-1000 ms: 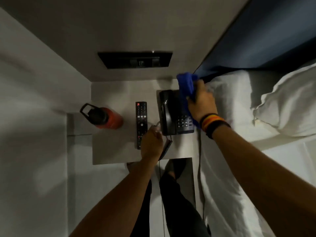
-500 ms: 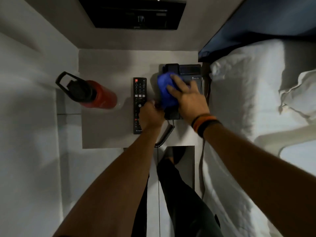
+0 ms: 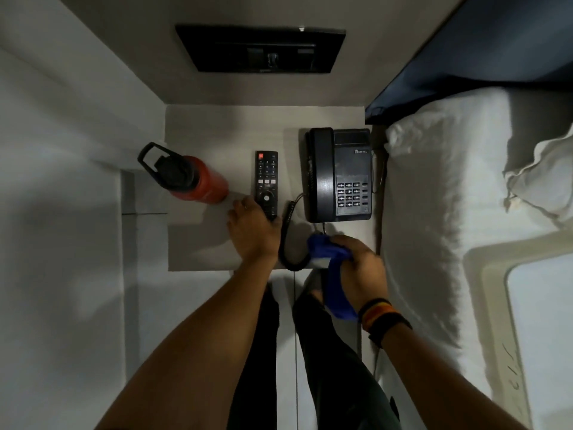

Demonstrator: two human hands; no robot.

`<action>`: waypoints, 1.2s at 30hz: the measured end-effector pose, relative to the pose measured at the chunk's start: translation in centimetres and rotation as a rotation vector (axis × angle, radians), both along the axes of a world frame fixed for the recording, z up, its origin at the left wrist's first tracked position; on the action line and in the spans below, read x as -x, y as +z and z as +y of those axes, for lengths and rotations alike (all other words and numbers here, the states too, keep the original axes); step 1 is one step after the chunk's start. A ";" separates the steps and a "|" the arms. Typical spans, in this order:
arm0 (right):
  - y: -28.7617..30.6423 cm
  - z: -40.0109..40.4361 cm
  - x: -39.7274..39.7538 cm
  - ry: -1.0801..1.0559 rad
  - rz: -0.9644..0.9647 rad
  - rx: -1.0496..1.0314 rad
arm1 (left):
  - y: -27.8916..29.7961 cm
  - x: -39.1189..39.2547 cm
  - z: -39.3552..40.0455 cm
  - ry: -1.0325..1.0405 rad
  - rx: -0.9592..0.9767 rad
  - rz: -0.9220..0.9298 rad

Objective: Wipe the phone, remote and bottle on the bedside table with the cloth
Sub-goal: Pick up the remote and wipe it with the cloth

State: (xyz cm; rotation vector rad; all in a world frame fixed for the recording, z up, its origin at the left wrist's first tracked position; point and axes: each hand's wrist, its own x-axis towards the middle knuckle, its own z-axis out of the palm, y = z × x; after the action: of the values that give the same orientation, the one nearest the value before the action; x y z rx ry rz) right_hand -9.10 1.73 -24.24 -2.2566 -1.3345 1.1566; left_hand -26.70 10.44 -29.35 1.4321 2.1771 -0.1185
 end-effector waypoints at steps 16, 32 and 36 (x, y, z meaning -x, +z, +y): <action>8.9 12.3 3.1 0.159 0.016 -0.217 | 8.1 2.1 -3.6 0.580 0.243 -1.221; 12.7 3.8 5.7 0.451 0.089 -0.259 | 8.8 5.4 -2.4 0.436 0.189 -1.226; 11.8 10.2 4.5 0.215 -0.069 -0.375 | 9.4 4.4 -2.5 0.411 0.225 -1.259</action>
State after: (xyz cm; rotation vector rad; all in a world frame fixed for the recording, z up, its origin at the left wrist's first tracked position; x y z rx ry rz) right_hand -13.57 11.92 -12.46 -1.9363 -1.6929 0.8085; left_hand -31.13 7.89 -19.97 0.5692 1.2572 0.5282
